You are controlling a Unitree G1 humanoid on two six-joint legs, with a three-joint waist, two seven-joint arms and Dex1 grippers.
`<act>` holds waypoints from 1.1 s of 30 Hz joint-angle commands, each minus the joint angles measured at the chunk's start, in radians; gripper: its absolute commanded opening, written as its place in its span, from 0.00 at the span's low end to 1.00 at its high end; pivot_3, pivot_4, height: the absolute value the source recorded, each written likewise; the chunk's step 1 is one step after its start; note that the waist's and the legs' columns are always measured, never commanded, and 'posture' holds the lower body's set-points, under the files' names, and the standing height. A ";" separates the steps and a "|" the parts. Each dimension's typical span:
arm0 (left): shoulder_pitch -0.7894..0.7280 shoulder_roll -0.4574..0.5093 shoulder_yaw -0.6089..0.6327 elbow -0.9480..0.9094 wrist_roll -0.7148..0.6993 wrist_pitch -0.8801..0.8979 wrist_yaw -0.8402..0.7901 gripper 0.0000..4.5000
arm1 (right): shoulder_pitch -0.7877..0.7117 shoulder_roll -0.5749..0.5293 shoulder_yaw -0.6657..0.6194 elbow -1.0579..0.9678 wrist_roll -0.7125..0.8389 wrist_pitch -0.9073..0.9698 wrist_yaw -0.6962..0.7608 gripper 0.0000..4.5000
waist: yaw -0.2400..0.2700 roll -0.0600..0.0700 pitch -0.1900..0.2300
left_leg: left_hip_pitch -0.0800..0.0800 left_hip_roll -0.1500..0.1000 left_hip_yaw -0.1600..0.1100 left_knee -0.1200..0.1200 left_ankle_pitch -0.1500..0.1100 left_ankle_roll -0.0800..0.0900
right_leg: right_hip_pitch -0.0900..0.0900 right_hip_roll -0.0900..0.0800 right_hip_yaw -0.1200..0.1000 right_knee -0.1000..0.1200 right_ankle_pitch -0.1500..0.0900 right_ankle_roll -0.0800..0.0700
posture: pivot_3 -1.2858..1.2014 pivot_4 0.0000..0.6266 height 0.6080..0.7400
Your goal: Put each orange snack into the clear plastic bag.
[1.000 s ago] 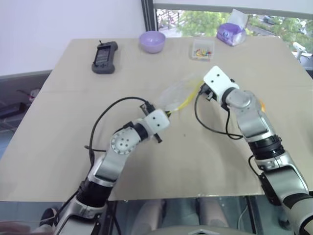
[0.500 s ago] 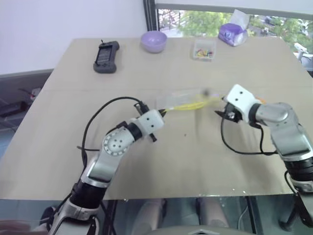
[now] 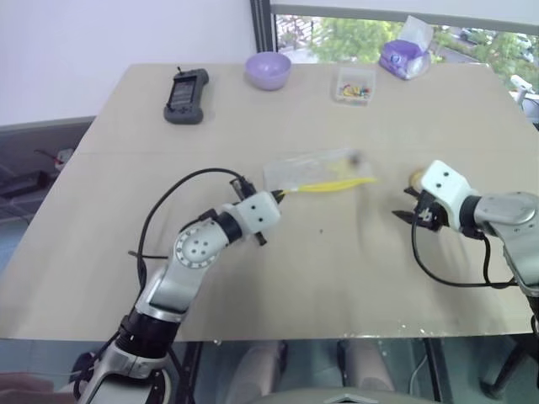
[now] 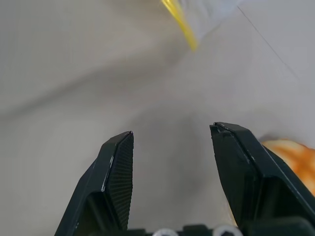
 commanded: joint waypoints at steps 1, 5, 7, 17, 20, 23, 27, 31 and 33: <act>-0.016 0.003 0.020 -0.011 0.001 -0.015 0.002 0.00 | -0.019 -0.009 -0.012 -0.040 0.013 0.007 -0.013 0.60 | 0.001 0.000 0.000 | 0.000 0.000 0.000 0.000 0.000 0.000 | 0.000 0.000 0.000 0.000 0.000 0.000 | 0.52 0.24 1.00; -0.018 0.000 0.021 -0.005 0.001 -0.014 0.005 0.00 | -0.021 -0.019 -0.013 -0.043 0.019 0.008 -0.013 0.60 | 0.002 0.000 0.000 | 0.000 0.000 0.000 0.000 0.000 0.000 | 0.000 0.000 0.000 0.000 0.000 0.000 | 0.52 0.24 1.00; -0.019 0.000 0.021 -0.003 0.001 -0.014 0.005 0.00 | -0.023 -0.021 -0.012 -0.043 0.019 0.010 -0.014 0.60 | 0.002 0.000 0.000 | 0.000 0.000 0.000 0.000 0.000 0.000 | 0.000 0.000 0.000 0.000 0.000 0.000 | 0.52 0.24 1.00; -0.016 -0.014 0.015 -0.002 0.008 -0.010 0.015 0.00 | -0.033 -0.021 -0.012 -0.047 0.032 0.027 -0.022 0.60 | 0.002 0.000 0.000 | 0.000 0.000 0.000 0.000 0.000 0.000 | 0.000 0.000 0.000 0.000 0.000 0.000 | 0.52 0.24 1.00; -0.011 -0.023 0.013 -0.004 0.016 -0.007 0.022 0.00 | -0.039 -0.022 -0.014 -0.042 0.043 0.030 -0.018 0.60 | 0.002 0.000 0.000 | 0.000 0.000 0.000 0.000 0.000 0.000 | 0.000 0.000 0.000 0.000 0.000 0.000 | 0.52 0.24 1.00; -0.009 -0.034 0.010 -0.002 0.018 -0.005 0.027 0.00 | -0.053 -0.022 -0.015 -0.032 0.050 0.028 -0.019 0.60 | 0.002 0.000 0.000 | 0.000 0.000 0.000 0.001 0.000 0.000 | 0.000 0.000 0.000 0.000 0.000 0.000 | 0.52 0.24 1.00; -0.008 -0.043 0.006 0.006 0.023 -0.010 0.029 0.00 | -0.056 -0.028 -0.020 -0.031 0.069 0.034 -0.006 0.72 | 0.002 0.000 0.000 | 0.000 0.000 0.000 0.001 0.000 0.000 | 0.000 0.000 -0.001 0.000 0.000 0.000 | 0.52 0.24 1.00; -0.012 -0.046 0.006 0.015 0.027 -0.014 0.030 0.00 | -0.041 -0.041 -0.025 -0.044 0.088 0.038 -0.001 0.99 | 0.003 0.000 0.000 | 0.000 0.000 -0.001 0.001 0.000 0.000 | 0.000 0.000 -0.001 0.000 0.000 0.000 | 0.52 0.24 1.00; -0.015 -0.048 0.006 0.019 0.029 -0.016 0.029 0.00 | -0.039 -0.043 -0.028 -0.046 0.091 0.037 -0.011 0.99 | 0.003 0.000 0.000 | 0.000 0.000 -0.001 0.001 0.000 0.000 | 0.000 0.000 -0.001 0.000 0.000 0.000 | 0.52 0.24 1.00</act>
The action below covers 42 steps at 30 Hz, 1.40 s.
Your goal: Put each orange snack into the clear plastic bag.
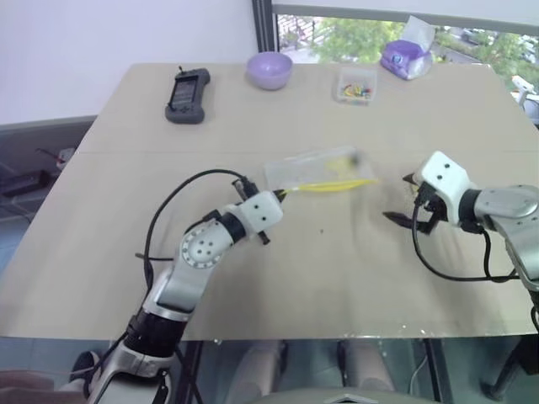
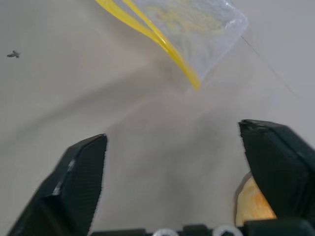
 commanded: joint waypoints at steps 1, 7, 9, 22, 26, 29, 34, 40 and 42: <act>-0.013 -0.004 0.006 -0.016 0.001 -0.017 0.006 0.00 | -0.001 -0.017 -0.029 -0.033 0.010 -0.005 -0.010 0.99 | 0.000 0.000 0.000 | 0.000 0.000 0.000 0.000 0.000 0.000 | 0.000 0.000 0.000 0.000 0.000 0.000 | 0.52 0.24 1.00; -0.014 -0.003 0.007 -0.020 0.002 -0.012 0.001 0.00 | -0.003 -0.009 -0.033 -0.026 -0.003 -0.018 -0.049 0.99 | 0.000 0.000 0.000 | 0.000 0.000 0.000 0.000 0.000 0.000 | 0.000 0.000 0.000 0.000 0.000 0.000 | 0.52 0.24 1.00; -0.012 -0.002 0.007 -0.023 0.003 -0.008 0.000 0.00 | -0.003 -0.001 -0.038 -0.024 0.012 -0.027 -0.049 0.87 | 0.000 0.000 0.000 | 0.000 0.000 0.000 0.000 0.000 0.000 | 0.000 0.000 0.000 0.000 0.000 0.000 | 0.52 0.24 1.00; -0.006 -0.005 0.007 -0.038 0.006 0.008 0.004 0.00 | -0.016 0.027 -0.031 -0.038 0.077 -0.040 -0.048 0.03 | -0.001 0.000 0.000 | 0.000 0.000 0.000 0.000 0.000 0.000 | 0.000 0.000 0.000 0.000 0.000 0.000 | 0.52 0.24 1.00; -0.011 -0.012 0.003 -0.036 0.008 0.011 0.007 0.00 | -0.029 0.055 -0.014 -0.054 0.090 -0.029 -0.059 0.03 | -0.001 0.000 0.000 | 0.000 0.000 0.000 0.000 0.000 0.000 | 0.000 0.000 0.000 0.000 0.000 0.000 | 0.52 0.24 1.00; -0.017 -0.019 0.000 -0.030 0.011 0.009 0.009 0.00 | -0.056 0.095 0.016 -0.075 0.101 0.002 -0.070 0.03 | -0.003 0.000 0.000 | 0.000 0.000 0.000 0.000 0.000 0.000 | 0.000 0.000 0.000 0.001 0.000 0.000 | 0.52 0.24 1.00; -0.031 -0.029 0.001 -0.022 0.015 0.010 0.010 0.00 | -0.108 0.174 0.052 -0.091 0.126 0.029 -0.089 0.03 | -0.004 0.000 0.000 | 0.000 0.000 0.000 0.001 0.000 0.000 | 0.000 0.000 0.000 0.001 0.000 0.000 | 0.52 0.24 1.00; -0.037 -0.043 0.000 -0.025 0.018 0.009 0.012 0.00 | -0.173 0.302 0.119 -0.007 0.099 0.010 -0.157 0.03 | -0.009 0.000 0.000 | 0.000 0.000 0.000 0.001 0.000 0.000 | 0.000 0.000 0.000 0.002 0.000 0.000 | 0.52 0.24 1.00; -0.036 -0.046 -0.001 -0.028 0.020 0.010 0.011 0.00 | -0.188 0.341 0.122 0.041 0.093 0.005 -0.182 0.03 | -0.009 0.000 0.000 | 0.000 0.000 -0.001 0.001 0.000 0.000 | 0.000 0.000 0.000 0.003 0.000 0.000 | 0.52 0.24 1.00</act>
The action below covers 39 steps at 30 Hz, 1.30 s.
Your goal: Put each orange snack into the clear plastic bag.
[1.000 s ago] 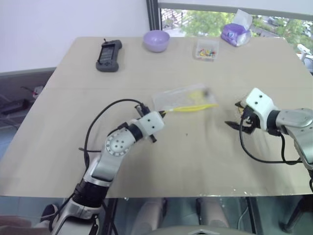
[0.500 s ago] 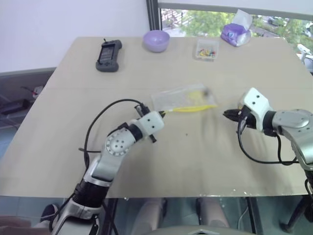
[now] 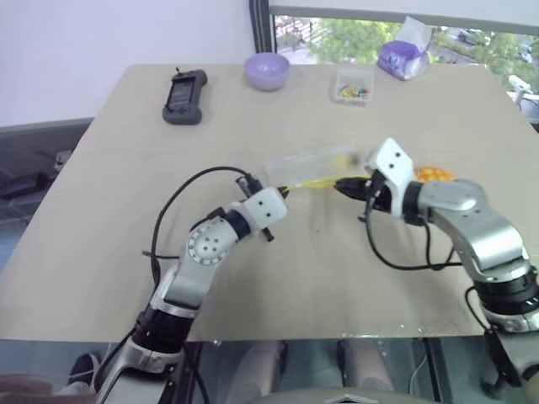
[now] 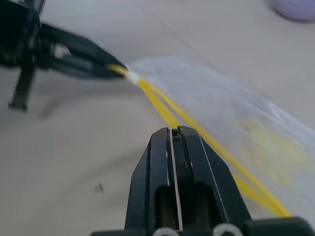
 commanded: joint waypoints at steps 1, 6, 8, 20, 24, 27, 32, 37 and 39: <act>-0.008 -0.004 0.001 -0.029 0.002 -0.009 0.008 0.00 | -0.030 0.038 -0.004 0.057 -0.014 -0.020 -0.045 0.03 | 0.001 0.000 0.000 | 0.000 0.000 0.000 0.000 0.000 0.000 | 0.000 0.000 0.000 0.000 0.000 0.000 | 0.52 0.24 1.00; -0.007 -0.010 -0.004 -0.036 0.003 -0.006 0.005 0.00 | -0.069 0.102 -0.026 0.194 -0.035 -0.043 -0.108 0.03 | -0.001 0.000 0.000 | 0.000 -0.001 0.000 0.001 0.000 0.000 | -0.001 0.000 0.000 0.001 0.000 0.000 | 0.52 0.24 1.00; -0.005 -0.010 -0.004 -0.040 0.003 -0.005 0.004 0.00 | -0.080 0.116 -0.037 0.230 -0.041 -0.048 -0.132 0.03 | -0.003 0.000 0.000 | 0.000 0.000 0.000 0.001 0.000 0.000 | -0.001 0.000 0.001 0.002 0.000 0.000 | 0.52 0.24 1.00; -0.029 -0.016 -0.023 -0.030 -0.003 -0.024 -0.016 0.00 | -0.132 0.204 0.115 0.397 -0.200 -0.311 -0.184 0.03 | -0.007 0.000 0.000 | -0.001 0.000 0.006 0.001 0.000 0.000 | -0.008 0.000 0.005 0.009 0.000 0.000 | 0.52 0.24 1.00; -0.033 -0.013 -0.025 -0.029 -0.007 -0.030 -0.021 0.00 | -0.169 0.169 0.185 0.545 -0.325 -0.535 -0.192 0.20 | -0.007 0.000 0.000 | -0.001 0.000 0.006 0.001 0.000 0.000 | -0.008 0.000 0.005 0.009 0.000 0.000 | 0.52 0.24 1.00; -0.029 -0.012 -0.025 -0.033 -0.008 -0.033 -0.022 0.00 | -0.192 0.132 0.230 0.622 -0.411 -0.683 -0.191 0.50 | -0.007 0.000 0.000 | -0.001 0.000 0.006 0.001 0.000 -0.001 | -0.008 0.000 0.005 0.009 0.000 0.000 | 0.52 0.24 1.00; -0.024 -0.010 -0.020 -0.039 -0.007 -0.031 -0.018 0.00 | -0.207 0.091 0.252 0.692 -0.496 -0.858 -0.187 1.00 | -0.009 0.000 0.000 | -0.001 0.000 0.006 0.001 0.001 -0.001 | -0.008 0.000 0.005 0.009 0.000 0.000 | 0.52 0.24 1.00; -0.019 -0.011 -0.019 -0.040 -0.004 -0.032 -0.014 0.00 | -0.215 0.075 0.250 0.715 -0.544 -0.947 -0.181 1.00 | -0.007 0.000 0.000 | -0.001 0.000 0.006 0.001 0.001 -0.001 | -0.008 0.000 0.005 0.009 0.000 0.000 | 0.52 0.24 1.00; -0.021 -0.012 -0.020 -0.035 -0.004 -0.035 -0.013 0.00 | -0.220 0.072 0.254 0.723 -0.562 -0.981 -0.179 1.00 | -0.008 0.000 0.000 | -0.001 0.000 0.006 0.001 0.001 -0.001 | -0.008 0.000 0.005 0.009 0.000 0.000 | 0.52 0.24 1.00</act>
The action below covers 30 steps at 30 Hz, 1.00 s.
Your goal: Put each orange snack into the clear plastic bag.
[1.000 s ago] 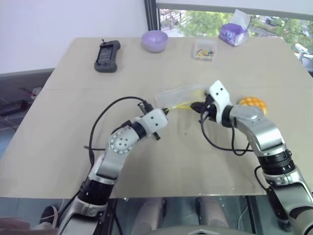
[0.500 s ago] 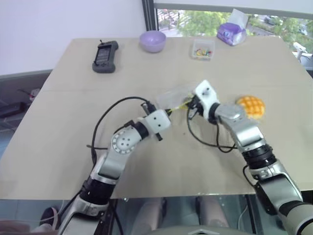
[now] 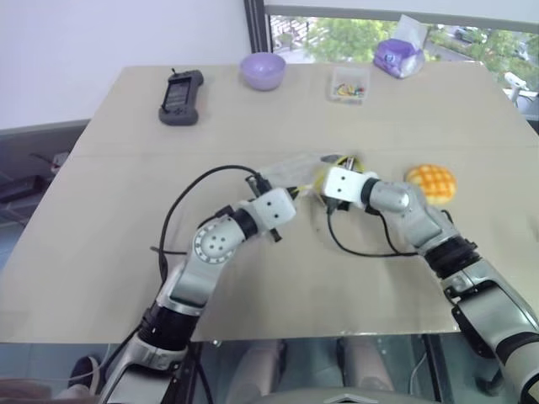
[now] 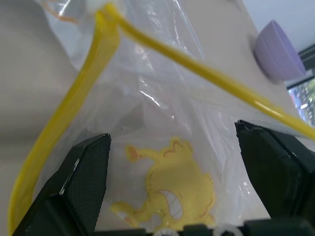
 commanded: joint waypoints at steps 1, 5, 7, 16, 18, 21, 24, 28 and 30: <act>-0.007 -0.001 0.009 -0.029 -0.003 -0.020 0.009 0.00 | -0.032 -0.008 -0.001 -0.005 -0.034 -0.079 0.008 1.00 | -0.001 0.000 0.000 | 0.000 0.000 0.000 0.000 0.000 0.000 | 0.000 0.000 0.000 0.000 0.000 0.000 | 0.52 0.24 1.00; -0.012 -0.002 0.008 -0.024 -0.002 -0.023 0.010 0.00 | -0.025 -0.008 -0.008 -0.001 -0.050 -0.135 0.013 1.00 | 0.000 0.000 0.000 | 0.000 0.000 0.000 0.000 0.000 0.000 | 0.000 0.000 0.000 0.000 0.000 0.000 | 0.52 0.24 1.00; -0.013 -0.002 0.007 -0.023 -0.002 -0.025 0.010 0.00 | -0.017 -0.009 -0.011 -0.007 -0.057 -0.163 0.011 1.00 | 0.000 0.000 0.000 | 0.000 0.000 0.000 0.000 0.000 0.000 | 0.000 0.000 0.000 0.000 0.000 0.000 | 0.52 0.24 1.00; -0.016 0.002 0.011 -0.017 0.002 -0.026 0.014 0.00 | 0.008 -0.028 -0.047 -0.065 -0.014 -0.191 0.066 1.00 | 0.000 0.000 0.000 | 0.000 0.000 0.000 0.000 0.000 0.000 | 0.000 0.000 0.000 0.000 0.000 0.000 | 0.52 0.24 1.00; -0.015 0.004 0.014 -0.018 0.004 -0.024 0.016 0.00 | 0.014 -0.036 -0.066 -0.091 0.011 -0.188 0.082 1.00 | 0.000 0.000 0.000 | 0.000 0.000 0.000 0.000 0.000 0.000 | 0.000 0.000 0.000 0.000 0.000 0.000 | 0.52 0.24 1.00; -0.011 0.005 0.018 -0.022 0.005 -0.019 0.020 0.00 | 0.017 -0.057 -0.080 -0.122 0.019 -0.196 0.101 1.00 | 0.000 0.000 0.000 | 0.000 0.000 0.000 0.000 0.000 0.000 | 0.000 0.000 0.000 0.000 0.000 0.000 | 0.52 0.24 1.00; -0.011 0.007 0.020 -0.023 0.006 -0.016 0.023 0.00 | 0.034 -0.072 -0.109 -0.161 0.063 -0.169 0.131 1.00 | 0.001 0.000 0.000 | 0.000 0.000 0.000 0.000 0.000 0.000 | 0.000 0.000 0.000 0.000 0.000 0.000 | 0.52 0.24 1.00; -0.010 0.012 0.024 -0.024 0.007 -0.011 0.027 0.00 | 0.095 -0.108 -0.185 -0.282 0.202 -0.031 0.227 1.00 | 0.003 0.000 0.000 | 0.000 0.000 0.000 0.000 0.000 0.000 | 0.000 0.000 0.000 0.000 0.000 0.000 | 0.52 0.24 1.00; -0.009 0.016 0.027 -0.026 0.006 -0.009 0.028 0.00 | 0.140 -0.148 -0.241 -0.362 0.288 0.074 0.284 1.00 | 0.006 0.000 0.000 | 0.000 0.000 0.000 0.000 0.000 0.000 | 0.000 0.000 0.000 0.000 0.000 0.000 | 0.52 0.24 1.00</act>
